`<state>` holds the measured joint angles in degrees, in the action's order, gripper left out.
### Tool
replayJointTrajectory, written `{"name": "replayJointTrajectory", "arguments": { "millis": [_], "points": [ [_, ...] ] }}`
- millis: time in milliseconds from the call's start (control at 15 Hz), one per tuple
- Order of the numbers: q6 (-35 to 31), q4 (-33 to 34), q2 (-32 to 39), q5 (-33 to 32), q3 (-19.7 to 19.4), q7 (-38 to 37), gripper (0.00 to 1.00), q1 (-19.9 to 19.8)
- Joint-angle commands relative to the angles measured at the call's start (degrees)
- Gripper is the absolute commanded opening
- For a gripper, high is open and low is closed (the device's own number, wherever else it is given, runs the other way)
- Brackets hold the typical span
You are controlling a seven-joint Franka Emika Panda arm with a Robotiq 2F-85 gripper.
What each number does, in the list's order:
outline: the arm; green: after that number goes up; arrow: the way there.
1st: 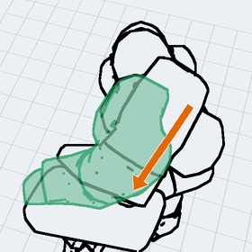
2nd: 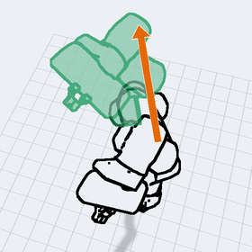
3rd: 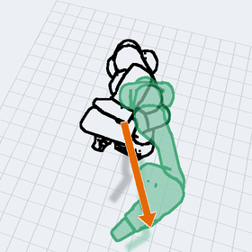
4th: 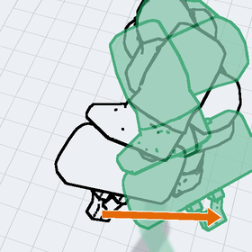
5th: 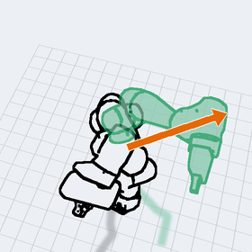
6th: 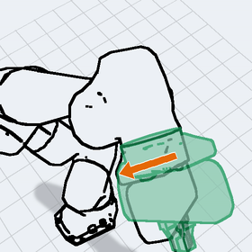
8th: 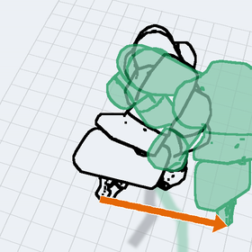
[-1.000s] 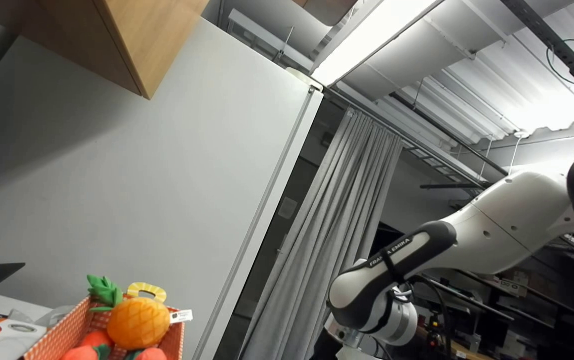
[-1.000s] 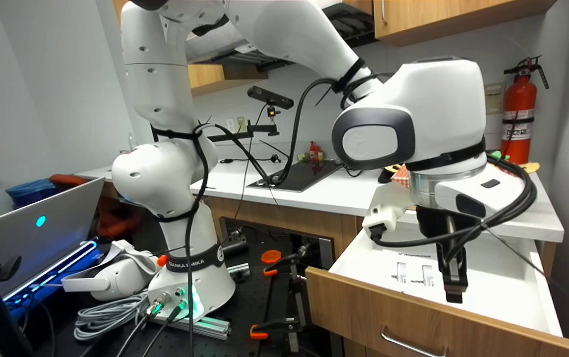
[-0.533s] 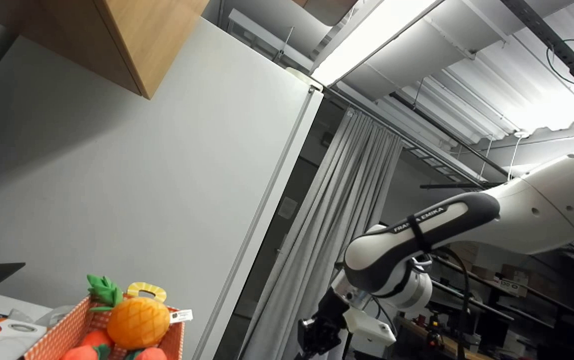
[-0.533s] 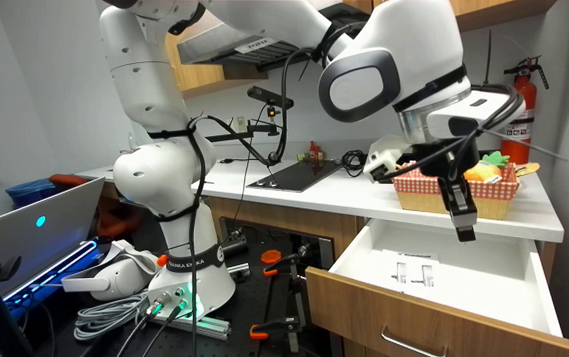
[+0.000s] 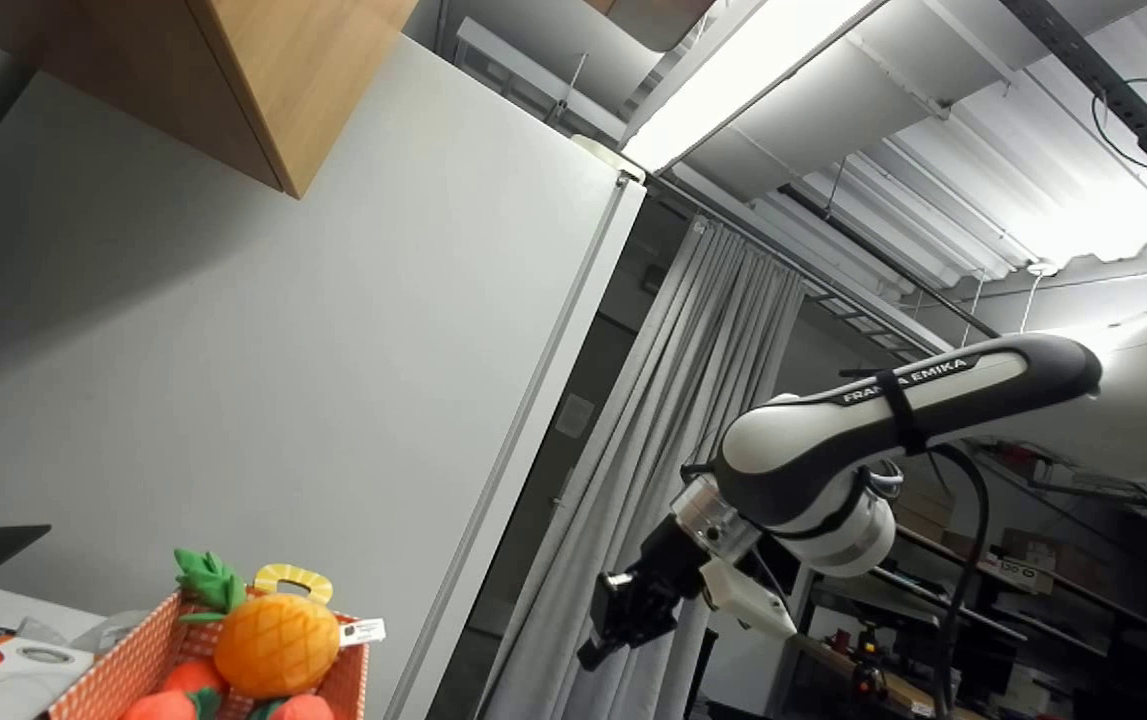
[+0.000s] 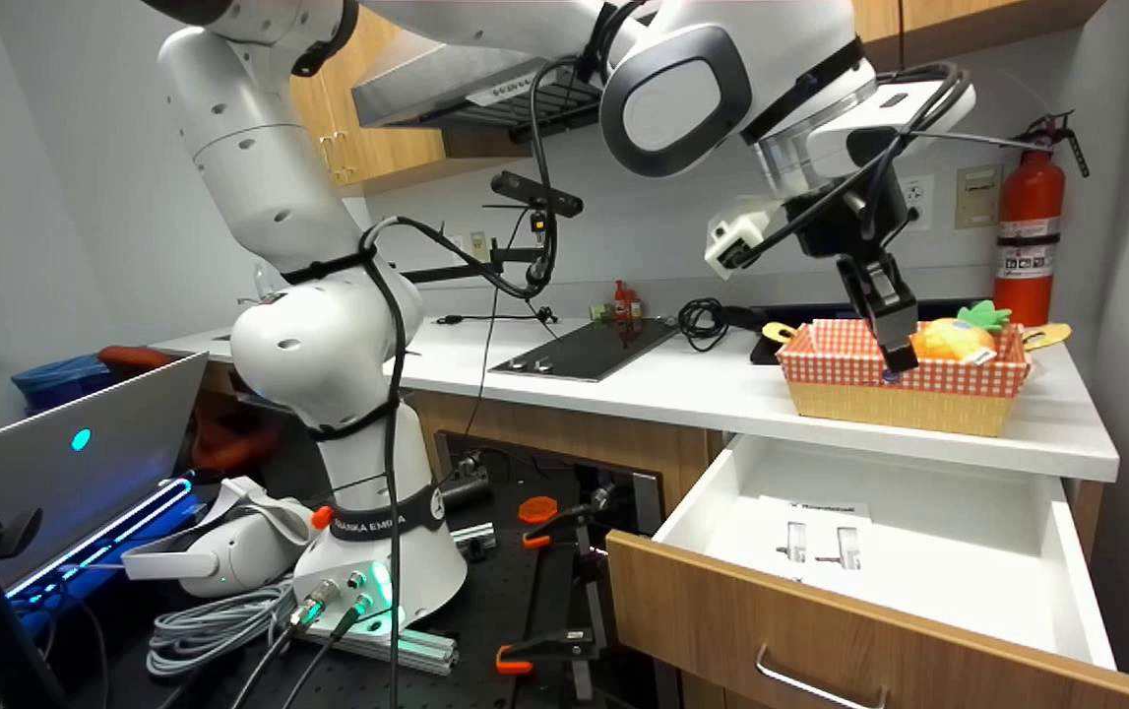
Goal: Fully open the top right drawer of the cabinet
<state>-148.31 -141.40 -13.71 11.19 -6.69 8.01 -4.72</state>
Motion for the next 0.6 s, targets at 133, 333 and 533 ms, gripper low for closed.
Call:
{"name": "replayJointTrajectory", "arguments": {
  "millis": [133,333,533],
  "points": [
    [1.58,-1.42,-3.49,1.78,-0.73,2.34,0.00,2.82],
    [0.20,-0.30,-1.48,0.35,-0.22,0.14,0.01,2.50],
    [0.21,-0.38,-1.48,0.36,-0.23,0.21,0.01,2.58]
  ]
}}
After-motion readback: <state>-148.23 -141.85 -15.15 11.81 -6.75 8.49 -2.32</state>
